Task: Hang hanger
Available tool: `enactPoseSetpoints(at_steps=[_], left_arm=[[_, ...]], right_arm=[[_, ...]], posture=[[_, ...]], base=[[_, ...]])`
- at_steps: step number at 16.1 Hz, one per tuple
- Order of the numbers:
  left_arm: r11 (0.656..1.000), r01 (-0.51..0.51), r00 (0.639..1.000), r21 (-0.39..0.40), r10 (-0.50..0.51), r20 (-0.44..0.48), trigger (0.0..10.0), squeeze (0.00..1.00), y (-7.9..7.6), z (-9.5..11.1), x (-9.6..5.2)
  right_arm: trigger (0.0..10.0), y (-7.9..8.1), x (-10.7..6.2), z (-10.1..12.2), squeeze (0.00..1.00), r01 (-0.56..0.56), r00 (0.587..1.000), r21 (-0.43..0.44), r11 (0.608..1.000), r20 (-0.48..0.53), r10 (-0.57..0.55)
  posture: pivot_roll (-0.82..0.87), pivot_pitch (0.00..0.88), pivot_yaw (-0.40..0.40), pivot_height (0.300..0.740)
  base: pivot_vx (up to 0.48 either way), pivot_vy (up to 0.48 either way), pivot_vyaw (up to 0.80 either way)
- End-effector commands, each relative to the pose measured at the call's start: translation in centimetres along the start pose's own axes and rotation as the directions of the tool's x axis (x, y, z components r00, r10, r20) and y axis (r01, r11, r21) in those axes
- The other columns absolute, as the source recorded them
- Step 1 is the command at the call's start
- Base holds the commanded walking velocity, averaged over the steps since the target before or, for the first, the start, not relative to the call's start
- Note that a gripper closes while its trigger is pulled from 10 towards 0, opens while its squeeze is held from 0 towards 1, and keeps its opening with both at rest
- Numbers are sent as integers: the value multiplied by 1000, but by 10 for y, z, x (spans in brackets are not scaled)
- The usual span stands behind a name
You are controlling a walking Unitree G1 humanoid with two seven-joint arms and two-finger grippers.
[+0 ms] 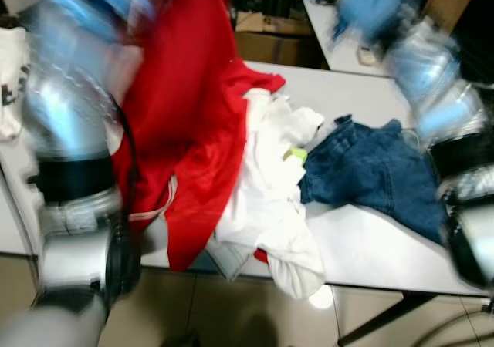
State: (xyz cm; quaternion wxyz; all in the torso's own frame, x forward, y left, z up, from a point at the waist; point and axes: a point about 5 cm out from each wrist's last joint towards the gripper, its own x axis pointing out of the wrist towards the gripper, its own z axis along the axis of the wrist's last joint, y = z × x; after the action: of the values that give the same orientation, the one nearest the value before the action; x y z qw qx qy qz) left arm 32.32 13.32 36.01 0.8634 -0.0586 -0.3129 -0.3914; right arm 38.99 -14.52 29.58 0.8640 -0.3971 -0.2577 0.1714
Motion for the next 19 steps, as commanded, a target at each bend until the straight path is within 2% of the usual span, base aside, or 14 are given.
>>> enactPoseSetpoints(at_steps=[1,2,3,5,6,8,10,12,14,16,17,19], left_arm=[[998,14,992,60,-6,-123,10000,0,-6,-17,3],[990,-96,957,106,120,-262,10000,0,4,-47,-8],[974,-167,921,156,210,-328,10000,0,14,-61,-16],[922,-273,859,275,362,-361,10000,0,40,-65,-25],[914,-283,853,289,378,-361,10000,0,43,-65,-26],[848,-297,817,440,464,-343,10000,0,67,-51,-23],[830,-280,818,483,469,-334,10000,0,78,-42,-15],[830,-271,816,488,467,-341,10000,0,83,-41,-10],[825,-241,814,511,459,-357,10000,0,87,-41,-4],[824,-223,820,521,447,-356,10000,0,91,-37,3],[828,-211,829,520,434,-354,10000,0,91,-35,6],[846,-170,857,505,380,-349,10000,0,85,-32,17]], right_arm=[[10000,-5,-3,0,0,-11,1000,-11,1000,2,11],[10000,1,-11,-9,0,-40,999,21,999,-26,40],[10000,3,-19,-15,0,-68,997,46,997,-44,70],[10000,5,-44,-21,0,-203,976,106,973,-56,210],[10000,5,-48,-22,0,-227,970,107,968,-58,234],[10000,1,-81,-25,0,-403,904,125,906,-101,416],[10000,-4,-99,-14,0,-498,855,179,849,-63,515],[10000,-4,-108,0,0,-574,808,219,789,-7,590],[10000,-10,-110,7,0,-606,781,231,761,-9,625],[10000,-16,-108,20,0,-628,768,253,736,49,638],[10000,-14,-106,25,0,-647,754,258,718,73,653],[10000,-1,-101,29,0,-695,710,255,673,89,699]], posture=[[-40,0,-69,740],[-41,0,-67,740],[-42,0,-64,740],[-45,0,-58,740],[-45,0,-57,740],[-49,0,-45,740],[-52,0,-37,740],[-54,0,-31,740],[-52,0,-33,740],[-49,0,-36,740],[-50,0,-37,740],[-43,0,-44,740]], base=[[0,0,0],[0,0,0],[0,0,0],[0,0,0],[0,0,0],[0,0,0],[0,0,0],[0,0,0],[0,0,0],[0,0,0],[0,0,0],[0,0,0]])
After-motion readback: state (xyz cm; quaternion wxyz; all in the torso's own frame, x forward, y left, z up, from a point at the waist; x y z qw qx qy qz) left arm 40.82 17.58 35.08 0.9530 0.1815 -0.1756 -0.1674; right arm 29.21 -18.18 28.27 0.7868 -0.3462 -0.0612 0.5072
